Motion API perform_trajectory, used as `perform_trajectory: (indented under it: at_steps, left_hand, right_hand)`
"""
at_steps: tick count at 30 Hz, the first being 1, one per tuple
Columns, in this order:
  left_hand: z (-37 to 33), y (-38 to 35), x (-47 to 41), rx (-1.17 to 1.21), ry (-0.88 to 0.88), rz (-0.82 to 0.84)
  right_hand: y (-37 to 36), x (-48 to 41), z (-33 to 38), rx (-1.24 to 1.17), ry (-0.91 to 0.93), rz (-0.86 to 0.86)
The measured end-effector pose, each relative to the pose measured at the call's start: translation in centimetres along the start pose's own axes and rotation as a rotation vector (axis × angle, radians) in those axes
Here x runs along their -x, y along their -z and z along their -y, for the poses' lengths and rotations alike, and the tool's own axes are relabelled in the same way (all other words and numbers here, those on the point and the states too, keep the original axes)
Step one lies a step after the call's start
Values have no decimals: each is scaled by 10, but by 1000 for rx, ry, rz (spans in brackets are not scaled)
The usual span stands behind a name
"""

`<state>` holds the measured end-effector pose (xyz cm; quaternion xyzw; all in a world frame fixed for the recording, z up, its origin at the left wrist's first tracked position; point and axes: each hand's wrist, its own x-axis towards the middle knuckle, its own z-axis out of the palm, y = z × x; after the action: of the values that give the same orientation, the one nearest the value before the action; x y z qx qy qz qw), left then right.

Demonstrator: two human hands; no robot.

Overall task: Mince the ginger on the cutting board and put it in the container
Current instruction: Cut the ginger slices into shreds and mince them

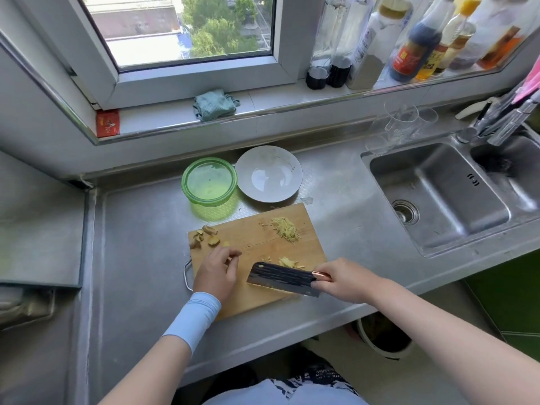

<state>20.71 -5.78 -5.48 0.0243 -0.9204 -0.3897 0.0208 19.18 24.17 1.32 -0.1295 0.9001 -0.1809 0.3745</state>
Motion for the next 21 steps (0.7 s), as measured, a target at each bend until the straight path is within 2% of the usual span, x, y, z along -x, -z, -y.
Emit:
perform_trajectory:
  at_steps: [3, 9, 15, 18, 21]
  left_hand:
    - [-6, -6, 3, -17, 37, -14]
    - [-26, -25, 14, -116, 93, -92]
    - [-42, -30, 12, -124, 161, -272]
    - [-44, -32, 15, -123, 194, -266]
    - [-43, -33, 15, -131, 244, -242]
  right_hand:
    - [13, -19, -14, 2, 13, 8]
    - [45, -55, -29, 24, 116, -91]
    - [44, -50, -27, 36, 210, 23]
    - [38, -54, -30, 56, 223, 46]
    - [43, -64, -32, -1, 172, -48]
